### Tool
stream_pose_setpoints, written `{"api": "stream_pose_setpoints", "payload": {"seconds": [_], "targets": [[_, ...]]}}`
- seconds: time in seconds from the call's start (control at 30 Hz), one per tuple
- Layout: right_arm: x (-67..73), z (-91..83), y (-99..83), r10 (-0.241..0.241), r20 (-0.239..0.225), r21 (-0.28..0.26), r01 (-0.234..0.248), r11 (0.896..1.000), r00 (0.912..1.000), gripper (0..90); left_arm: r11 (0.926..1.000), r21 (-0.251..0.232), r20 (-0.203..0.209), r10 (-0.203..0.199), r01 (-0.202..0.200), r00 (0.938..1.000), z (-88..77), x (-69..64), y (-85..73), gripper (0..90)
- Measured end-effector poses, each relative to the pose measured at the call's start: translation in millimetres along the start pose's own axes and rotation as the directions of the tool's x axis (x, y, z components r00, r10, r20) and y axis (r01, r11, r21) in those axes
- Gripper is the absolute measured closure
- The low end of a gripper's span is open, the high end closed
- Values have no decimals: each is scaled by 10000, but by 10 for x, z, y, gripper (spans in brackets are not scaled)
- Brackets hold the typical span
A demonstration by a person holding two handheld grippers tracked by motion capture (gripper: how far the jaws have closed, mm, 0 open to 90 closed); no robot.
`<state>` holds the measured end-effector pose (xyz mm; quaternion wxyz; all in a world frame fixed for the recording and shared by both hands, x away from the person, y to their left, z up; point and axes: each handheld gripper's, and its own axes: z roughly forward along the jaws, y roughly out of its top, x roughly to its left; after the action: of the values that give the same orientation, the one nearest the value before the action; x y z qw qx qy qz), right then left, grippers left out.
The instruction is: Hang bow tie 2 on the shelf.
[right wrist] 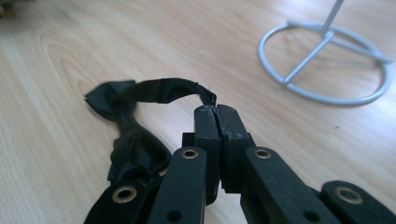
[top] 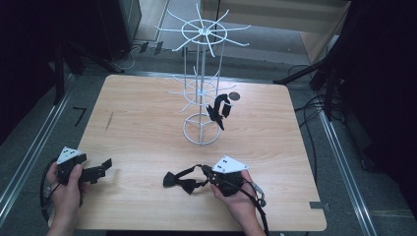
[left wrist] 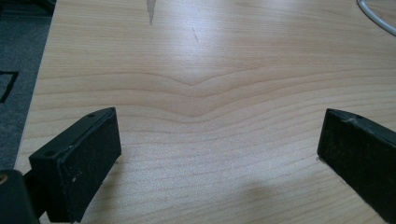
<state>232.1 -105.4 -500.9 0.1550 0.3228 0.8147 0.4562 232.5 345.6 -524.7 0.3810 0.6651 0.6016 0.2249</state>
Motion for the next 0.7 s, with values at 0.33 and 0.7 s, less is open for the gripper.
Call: {"api": "stream_pose_setpoints", "payload": {"seconds": [0.33, 0.7], "targets": [[-9, -115, 77, -166, 494, -694, 200, 9974, 9986, 898, 10000, 22, -16, 39, -39, 10000, 0, -3, 0, 0], [-70, -242, 190, -361, 829, -1055, 448, 9934, 9959, 898, 10000, 46, 7, -46, 46, 10000, 1, -1, -1, 0]]}}
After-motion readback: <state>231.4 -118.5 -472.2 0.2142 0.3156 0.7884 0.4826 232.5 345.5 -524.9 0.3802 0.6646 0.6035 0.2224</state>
